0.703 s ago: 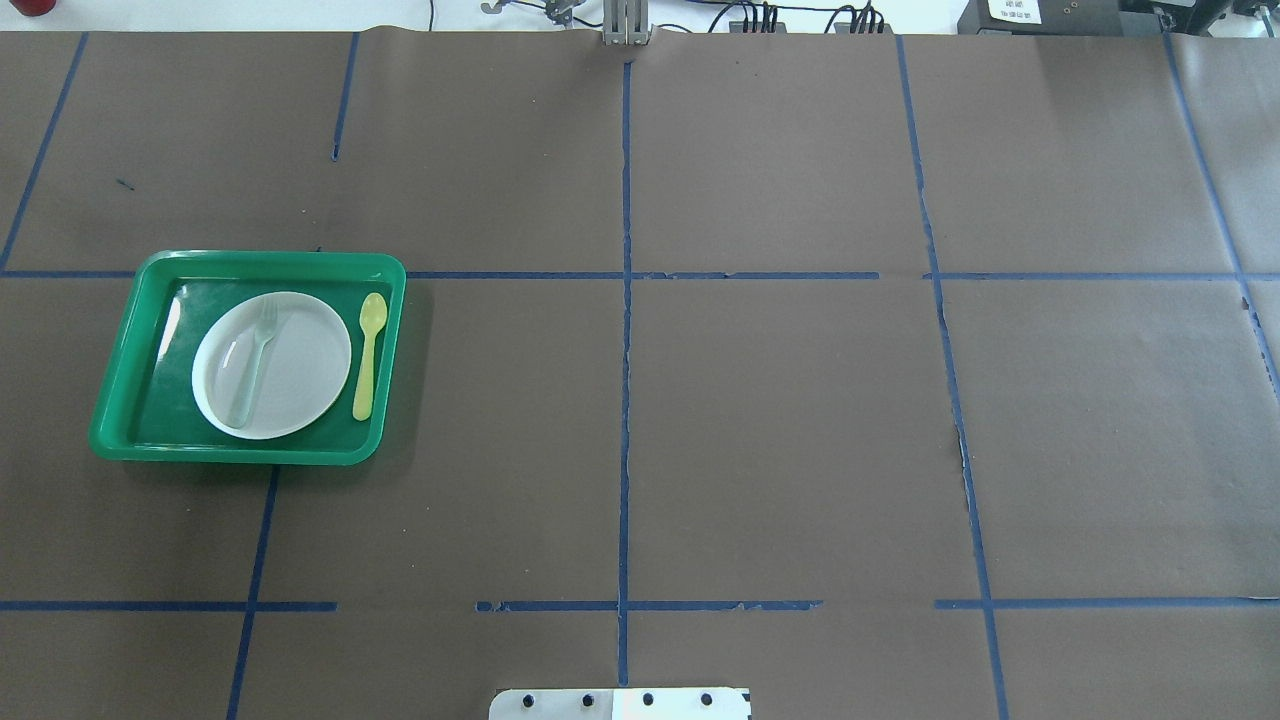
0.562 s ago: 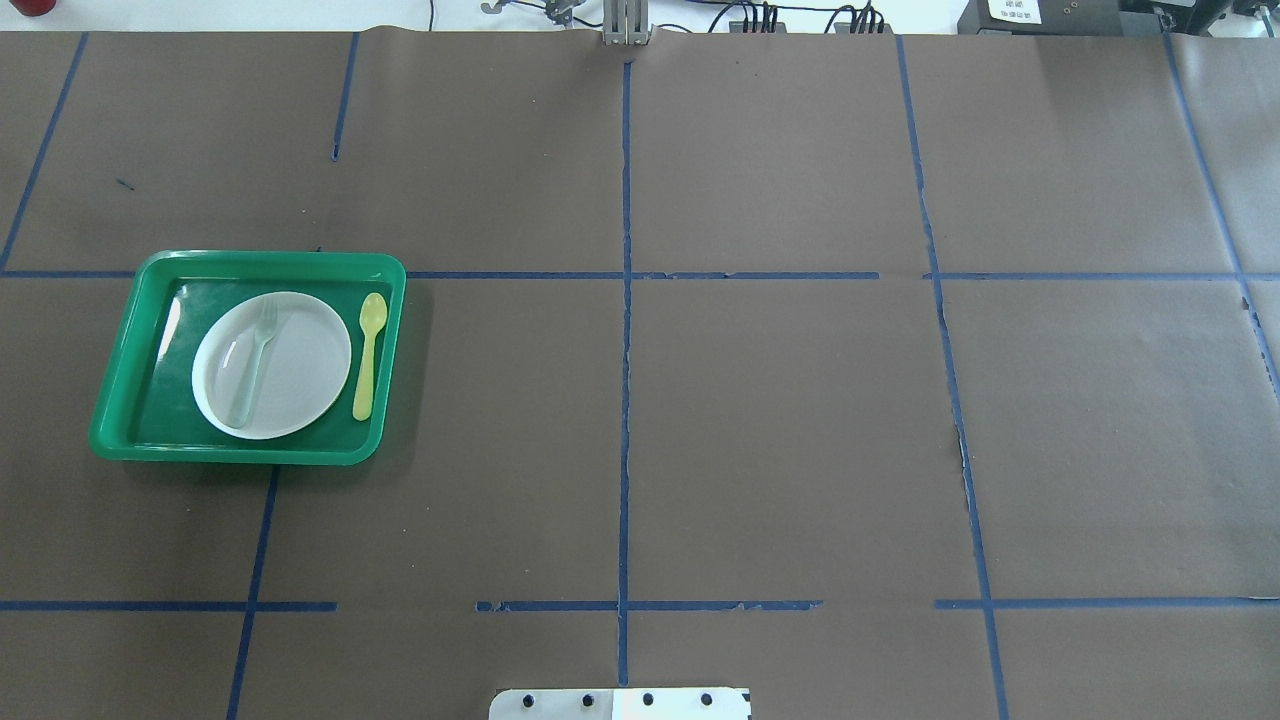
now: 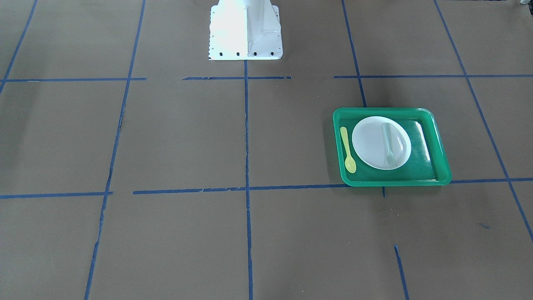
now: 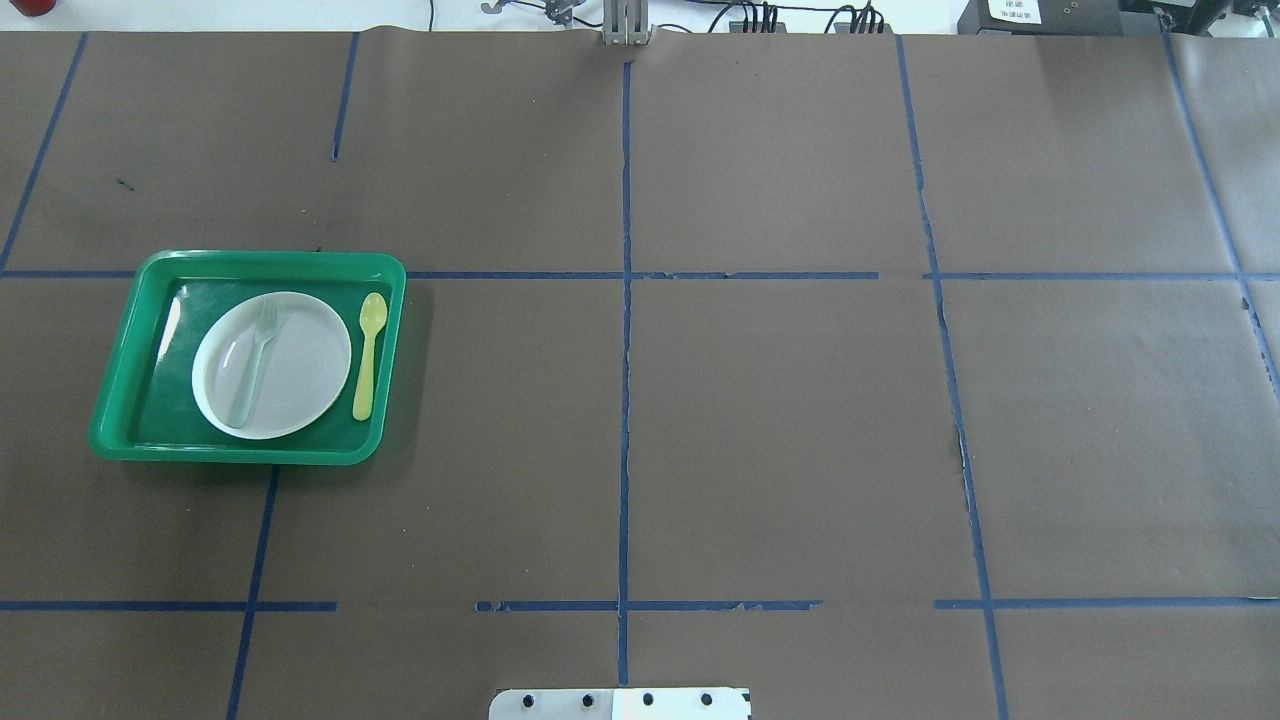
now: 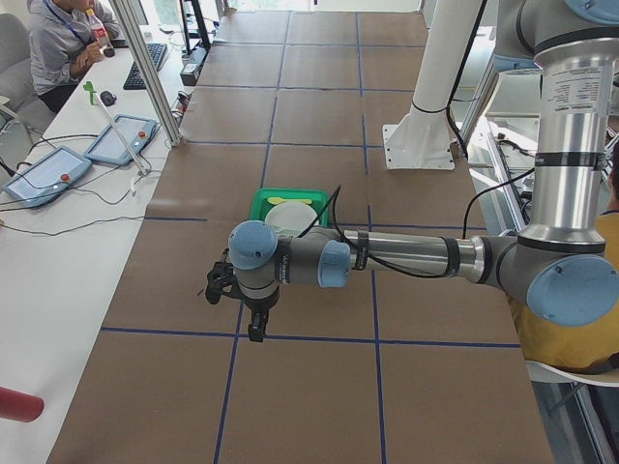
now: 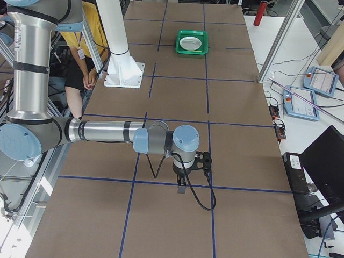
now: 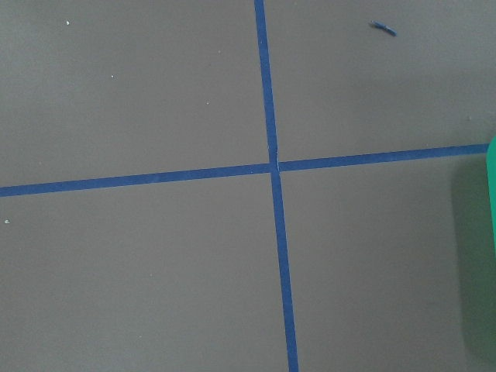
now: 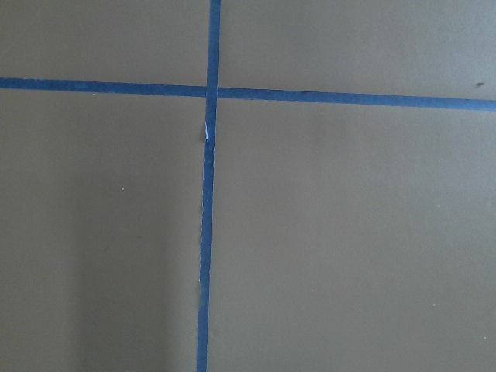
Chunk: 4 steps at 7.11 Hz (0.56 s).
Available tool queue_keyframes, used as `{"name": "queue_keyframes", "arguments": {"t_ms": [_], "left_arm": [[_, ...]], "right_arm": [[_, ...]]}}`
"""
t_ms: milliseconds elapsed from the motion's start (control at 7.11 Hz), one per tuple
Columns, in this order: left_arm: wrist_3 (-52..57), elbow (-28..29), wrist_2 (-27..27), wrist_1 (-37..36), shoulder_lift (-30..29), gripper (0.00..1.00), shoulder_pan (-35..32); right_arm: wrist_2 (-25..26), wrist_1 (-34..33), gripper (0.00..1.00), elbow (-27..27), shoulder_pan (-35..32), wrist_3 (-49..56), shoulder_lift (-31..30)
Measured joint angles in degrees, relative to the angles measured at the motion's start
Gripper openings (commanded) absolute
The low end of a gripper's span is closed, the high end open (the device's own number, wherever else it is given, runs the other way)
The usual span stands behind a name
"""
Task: Place fork
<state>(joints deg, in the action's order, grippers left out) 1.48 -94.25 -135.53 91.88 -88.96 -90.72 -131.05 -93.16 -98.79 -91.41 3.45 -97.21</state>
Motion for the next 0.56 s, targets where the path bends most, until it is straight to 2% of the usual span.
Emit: {"name": "queue_keyframes", "arguments": {"t_ms": [281,562], "left_arm": [[-1.4,-0.2,-0.1,4.4,-0.1,1.0,1.0],[-11.4,-0.9,-0.3,11.4,-0.4,0.99,7.4]], "right_arm": [[0.0,0.0,1.0,0.0,0.0,0.1,0.0],[0.0,0.0,1.0,0.0,0.0,0.1,0.0]]}}
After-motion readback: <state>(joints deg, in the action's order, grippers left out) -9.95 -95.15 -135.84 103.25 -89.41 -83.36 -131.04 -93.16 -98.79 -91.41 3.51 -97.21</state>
